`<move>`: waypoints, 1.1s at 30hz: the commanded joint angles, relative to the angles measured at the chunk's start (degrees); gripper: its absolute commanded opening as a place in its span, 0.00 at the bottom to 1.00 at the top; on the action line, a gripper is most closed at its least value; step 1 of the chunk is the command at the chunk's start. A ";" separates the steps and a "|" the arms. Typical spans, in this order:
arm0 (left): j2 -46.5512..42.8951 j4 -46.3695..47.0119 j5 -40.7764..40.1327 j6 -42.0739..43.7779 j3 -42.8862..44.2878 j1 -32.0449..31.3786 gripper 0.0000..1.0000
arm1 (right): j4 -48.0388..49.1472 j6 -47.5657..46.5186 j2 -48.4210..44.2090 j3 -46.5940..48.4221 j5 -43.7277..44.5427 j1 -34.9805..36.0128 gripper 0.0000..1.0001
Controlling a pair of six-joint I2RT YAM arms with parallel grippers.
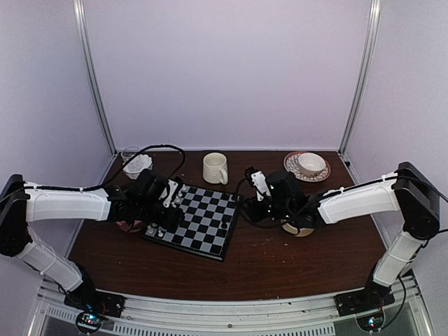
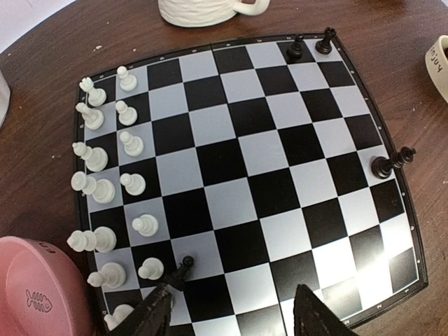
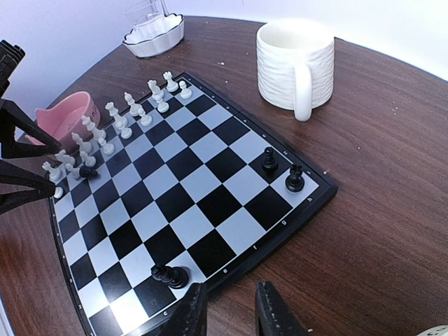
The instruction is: Set up the chess pieces on the board
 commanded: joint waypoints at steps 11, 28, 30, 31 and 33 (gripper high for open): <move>4.55 -6.24 -2.24 0.31 5.52 0.26 0.41 | 0.64 0.51 -2.17 -0.93 0.06 0.20 0.26; 13.53 -8.99 -6.21 3.62 10.91 0.27 0.37 | 0.63 0.72 -3.02 -1.02 -0.48 0.20 0.26; 14.02 -9.55 -6.11 3.37 11.27 0.26 0.37 | 0.55 0.67 -3.05 -1.06 -0.50 0.17 0.26; 14.29 -9.79 -5.92 3.23 11.42 0.26 0.37 | 0.52 0.67 -3.08 -1.02 -0.50 0.19 0.26; 14.92 -10.61 -5.98 2.90 11.92 0.26 0.37 | 0.56 0.69 -3.06 -1.02 -0.48 0.25 0.26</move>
